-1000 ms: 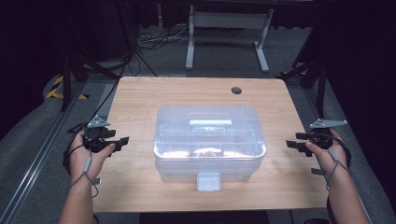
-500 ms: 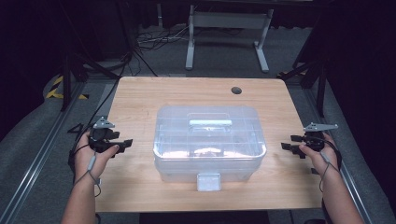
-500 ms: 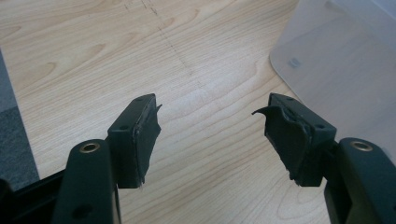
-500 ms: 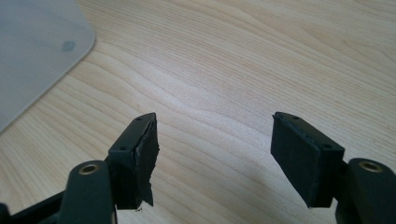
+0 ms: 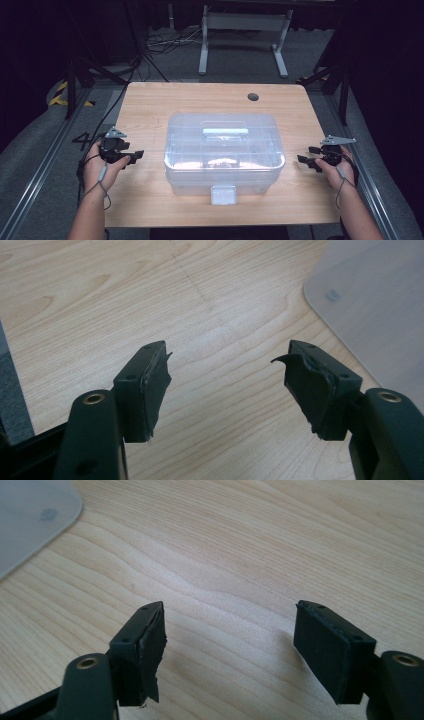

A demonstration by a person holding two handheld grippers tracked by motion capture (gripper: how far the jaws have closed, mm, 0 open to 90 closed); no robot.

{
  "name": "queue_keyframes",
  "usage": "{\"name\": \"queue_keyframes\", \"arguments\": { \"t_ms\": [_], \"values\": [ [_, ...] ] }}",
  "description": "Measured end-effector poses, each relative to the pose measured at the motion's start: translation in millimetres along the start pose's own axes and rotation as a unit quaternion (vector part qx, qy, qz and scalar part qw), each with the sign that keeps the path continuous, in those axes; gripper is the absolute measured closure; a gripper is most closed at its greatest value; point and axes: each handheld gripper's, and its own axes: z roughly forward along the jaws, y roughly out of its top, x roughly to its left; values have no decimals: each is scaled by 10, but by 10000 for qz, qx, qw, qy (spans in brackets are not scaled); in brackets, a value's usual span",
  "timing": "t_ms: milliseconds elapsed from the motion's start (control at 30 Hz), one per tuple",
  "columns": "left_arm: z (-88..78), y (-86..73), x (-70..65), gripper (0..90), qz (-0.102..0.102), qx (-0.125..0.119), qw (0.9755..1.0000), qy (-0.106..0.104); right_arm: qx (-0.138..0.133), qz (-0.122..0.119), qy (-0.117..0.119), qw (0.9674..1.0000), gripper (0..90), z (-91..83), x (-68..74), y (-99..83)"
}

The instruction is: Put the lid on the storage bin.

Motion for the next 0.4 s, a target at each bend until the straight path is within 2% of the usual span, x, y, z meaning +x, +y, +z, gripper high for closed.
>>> {"name": "queue_keyframes", "arguments": {
  "t_ms": [400],
  "values": [
    [22, -19, 24, 345, -51, -24, 10000, -34, -29, 34, -19, 10000, 250, 10, 6, -15]
  ]
}}
